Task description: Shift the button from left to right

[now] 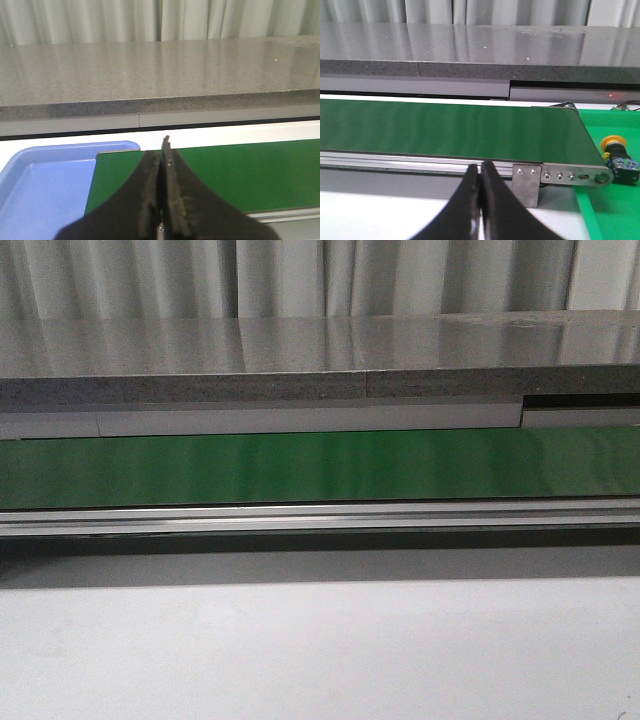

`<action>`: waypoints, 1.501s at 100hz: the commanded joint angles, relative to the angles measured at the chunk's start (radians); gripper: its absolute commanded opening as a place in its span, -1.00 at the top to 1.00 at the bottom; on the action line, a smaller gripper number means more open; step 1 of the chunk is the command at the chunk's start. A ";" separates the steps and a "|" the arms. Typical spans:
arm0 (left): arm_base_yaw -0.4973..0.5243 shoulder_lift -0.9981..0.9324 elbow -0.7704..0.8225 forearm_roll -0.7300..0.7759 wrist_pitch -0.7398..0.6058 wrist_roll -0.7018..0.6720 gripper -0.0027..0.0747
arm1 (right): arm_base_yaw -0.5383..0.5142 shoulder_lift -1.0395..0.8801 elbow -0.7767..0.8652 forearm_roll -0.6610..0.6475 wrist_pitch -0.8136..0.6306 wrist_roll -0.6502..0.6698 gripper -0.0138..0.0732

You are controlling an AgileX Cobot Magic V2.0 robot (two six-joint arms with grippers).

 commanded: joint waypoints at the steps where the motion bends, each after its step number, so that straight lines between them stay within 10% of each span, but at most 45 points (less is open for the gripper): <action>1: -0.011 0.005 -0.028 -0.001 -0.080 -0.003 0.98 | -0.005 -0.021 -0.016 0.000 -0.083 0.000 0.84; 150: 0.040 -0.325 0.368 0.046 -0.268 -0.092 0.98 | -0.005 -0.021 -0.016 0.000 -0.083 0.000 0.84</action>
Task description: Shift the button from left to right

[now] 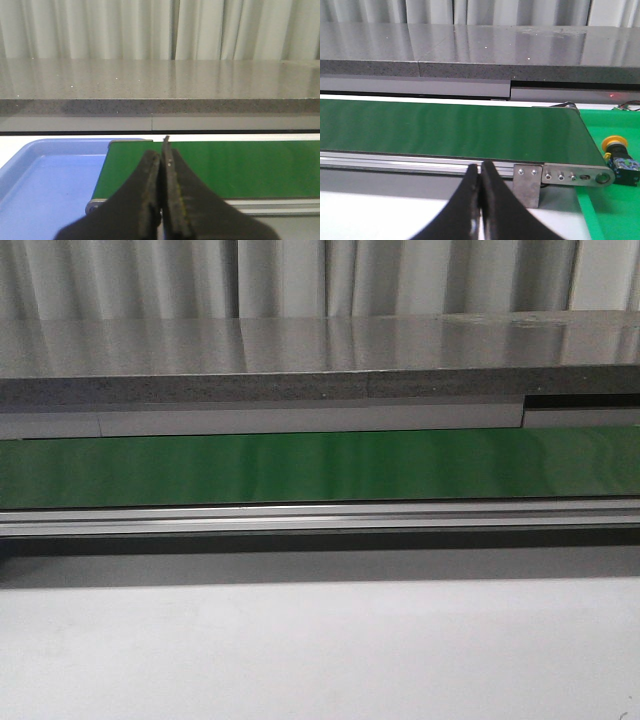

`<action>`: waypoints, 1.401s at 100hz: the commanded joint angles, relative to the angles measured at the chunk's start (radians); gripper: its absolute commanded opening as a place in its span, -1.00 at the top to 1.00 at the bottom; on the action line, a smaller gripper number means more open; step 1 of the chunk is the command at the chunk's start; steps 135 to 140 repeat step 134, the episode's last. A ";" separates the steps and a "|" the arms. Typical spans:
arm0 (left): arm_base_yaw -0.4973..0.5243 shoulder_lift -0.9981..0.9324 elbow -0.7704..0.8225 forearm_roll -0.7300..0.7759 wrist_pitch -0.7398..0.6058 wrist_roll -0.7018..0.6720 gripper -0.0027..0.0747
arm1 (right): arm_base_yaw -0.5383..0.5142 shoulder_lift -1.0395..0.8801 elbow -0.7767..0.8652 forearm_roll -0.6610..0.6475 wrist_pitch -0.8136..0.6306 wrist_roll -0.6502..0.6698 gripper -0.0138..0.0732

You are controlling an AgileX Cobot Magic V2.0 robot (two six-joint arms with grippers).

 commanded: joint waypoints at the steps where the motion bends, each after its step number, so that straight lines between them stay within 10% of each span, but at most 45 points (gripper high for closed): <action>1: 0.003 -0.032 0.035 0.001 -0.092 -0.016 0.98 | -0.005 -0.021 -0.016 -0.002 -0.083 -0.001 0.84; 140: 0.003 -0.032 0.035 0.016 -0.118 -0.016 0.98 | -0.005 -0.021 -0.016 -0.002 -0.083 -0.001 0.84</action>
